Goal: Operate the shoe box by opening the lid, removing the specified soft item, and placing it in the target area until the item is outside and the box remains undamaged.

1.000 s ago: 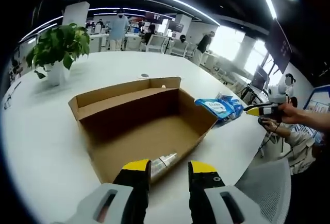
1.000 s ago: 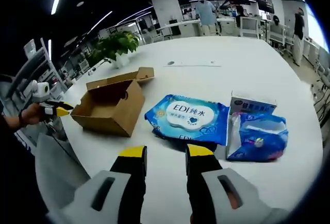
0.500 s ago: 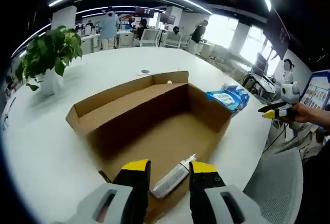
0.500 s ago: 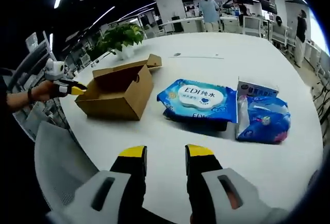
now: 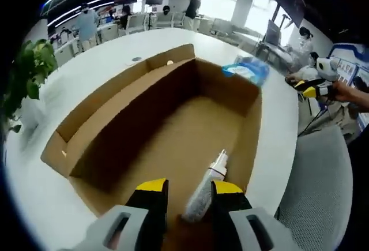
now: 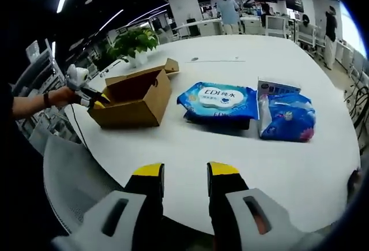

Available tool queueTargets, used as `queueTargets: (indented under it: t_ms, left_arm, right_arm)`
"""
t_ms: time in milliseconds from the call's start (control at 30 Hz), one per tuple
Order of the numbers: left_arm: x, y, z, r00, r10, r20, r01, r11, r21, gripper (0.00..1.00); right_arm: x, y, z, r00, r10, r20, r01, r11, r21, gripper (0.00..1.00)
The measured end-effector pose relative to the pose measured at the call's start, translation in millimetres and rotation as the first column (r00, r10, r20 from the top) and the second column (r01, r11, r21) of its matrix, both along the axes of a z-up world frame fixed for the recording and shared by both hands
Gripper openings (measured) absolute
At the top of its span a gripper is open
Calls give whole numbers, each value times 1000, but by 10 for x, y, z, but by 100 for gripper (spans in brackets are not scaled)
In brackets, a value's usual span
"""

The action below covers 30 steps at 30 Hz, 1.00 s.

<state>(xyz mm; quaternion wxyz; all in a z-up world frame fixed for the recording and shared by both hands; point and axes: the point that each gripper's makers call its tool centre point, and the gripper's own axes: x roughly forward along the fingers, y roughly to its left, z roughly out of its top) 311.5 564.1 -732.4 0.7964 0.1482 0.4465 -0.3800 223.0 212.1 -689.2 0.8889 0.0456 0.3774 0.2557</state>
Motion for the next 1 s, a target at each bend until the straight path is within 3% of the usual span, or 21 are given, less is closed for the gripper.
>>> queueTargets:
  t_ms: [200,333,433,767,900,1000]
  left_arm:
    - [17,-97,-98,995,-87,-42,87,996,9,33]
    - [-53,-146,-156,981,-146,-129,145,989,-18,33]
    - [-85,-168,-216,969,-187,-163,189,982,-6,33]
    - [-113,-180,-223,953,-252,-170,258,966,13,39]
    - [-103,-126,-208,956,-249,-154,258,966,37,40]
    - [-45,-63,-179,968,-221,-117,230,971,71,40]
  right_arm:
    - [-36,-48,-16,1000,-17,-4,17,1000,-1,27]
    - [-10,-83,-12,1000,-27,-2,27,1000,3,26]
    - [1,-98,-22,1000,-28,-4,28,1000,3,26]
    - [-10,-91,-25,1000,-23,-8,23,1000,6,26]
    - [-23,-116,-34,1000,-28,-13,28,1000,5,25]
    - [-30,-135,-30,999,-32,-17,32,999,7,25]
